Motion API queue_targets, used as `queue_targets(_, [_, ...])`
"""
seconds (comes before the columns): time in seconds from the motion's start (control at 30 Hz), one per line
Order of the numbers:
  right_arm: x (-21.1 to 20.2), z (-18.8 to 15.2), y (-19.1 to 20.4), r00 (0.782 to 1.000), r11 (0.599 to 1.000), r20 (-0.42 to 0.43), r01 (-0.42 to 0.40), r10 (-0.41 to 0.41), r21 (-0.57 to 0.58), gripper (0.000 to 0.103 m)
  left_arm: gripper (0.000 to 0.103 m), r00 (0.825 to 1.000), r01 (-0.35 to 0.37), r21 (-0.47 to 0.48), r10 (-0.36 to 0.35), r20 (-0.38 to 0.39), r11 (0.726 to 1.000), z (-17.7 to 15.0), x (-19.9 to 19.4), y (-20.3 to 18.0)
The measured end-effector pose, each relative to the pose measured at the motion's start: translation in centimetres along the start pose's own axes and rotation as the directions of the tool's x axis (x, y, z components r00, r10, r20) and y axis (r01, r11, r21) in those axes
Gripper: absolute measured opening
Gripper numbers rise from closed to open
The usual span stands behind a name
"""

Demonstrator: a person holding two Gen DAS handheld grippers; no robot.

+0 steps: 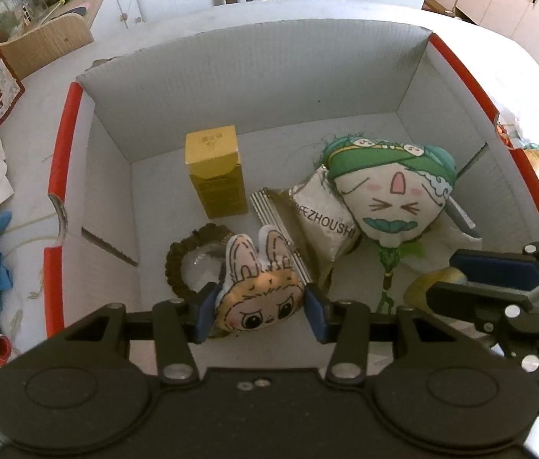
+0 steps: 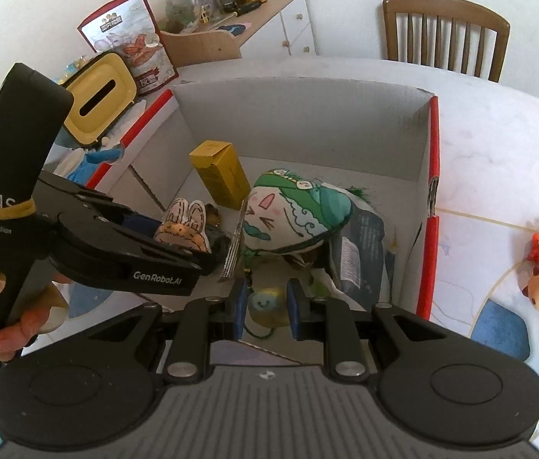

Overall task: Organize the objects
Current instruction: 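Open both grippers to drop the toys into the box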

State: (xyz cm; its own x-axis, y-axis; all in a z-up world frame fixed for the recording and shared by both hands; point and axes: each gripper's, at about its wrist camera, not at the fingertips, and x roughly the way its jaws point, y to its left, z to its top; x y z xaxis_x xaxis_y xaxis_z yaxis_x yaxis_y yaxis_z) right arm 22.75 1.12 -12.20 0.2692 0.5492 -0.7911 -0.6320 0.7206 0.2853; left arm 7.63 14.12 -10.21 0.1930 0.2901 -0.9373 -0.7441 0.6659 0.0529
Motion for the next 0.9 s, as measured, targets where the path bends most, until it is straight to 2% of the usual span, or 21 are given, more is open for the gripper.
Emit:
queue_targets(0.27, [-0.8, 0.1, -0.1, 1.000, 1.000, 0.007, -0.005, 0.005, 0.016, 0.022, 0.049, 1.000, 0.004, -0.011, -0.004, -0.001, 1.000, -0.5, -0.1, 0.1])
queue_targets(0.4, [-1.6, 0.2, -0.2, 1.000, 1.000, 0.025, -0.015, 0.014, 0.023, 0.023, 0.057, 1.000, 0.013, -0.016, -0.013, 0.012, 1.000, -0.8, -0.6, 0.0])
queue_targets(0.5, [-2.2, 0.2, -0.2, 0.999, 1.000, 0.037, -0.017, 0.016, 0.020, 0.031, 0.058, 1.000, 0.017, -0.012, -0.016, 0.020, 1.000, -0.9, -0.9, -0.5])
queue_targets(0.63, [-3.1, 0.1, -0.2, 0.998, 0.999, 0.053, -0.024, 0.023, 0.021, 0.034, 0.060, 0.999, 0.028, -0.019, -0.027, 0.038, 0.999, -1.2, -1.6, -0.5])
queue_targets(0.7, [-3.7, 0.1, -0.3, 0.997, 1.000, 0.069, -0.024, 0.022, 0.021, 0.047, 0.064, 0.998, 0.033, -0.020, -0.032, 0.055, 0.999, -1.3, -2.2, -0.6])
queue_targets(0.73, [-4.1, 0.1, -0.3, 0.997, 1.000, 0.079, -0.025, 0.023, 0.019, 0.050, 0.064, 0.997, 0.034, -0.017, -0.033, 0.067, 0.999, -1.4, -2.7, -0.7])
queue_targets(0.9, [-5.6, 0.3, -0.1, 0.993, 0.999, 0.115, -0.035, 0.035, -0.002, 0.050, 0.064, 0.992, 0.035, 0.005, -0.036, 0.122, 0.999, -1.3, -4.7, -1.4])
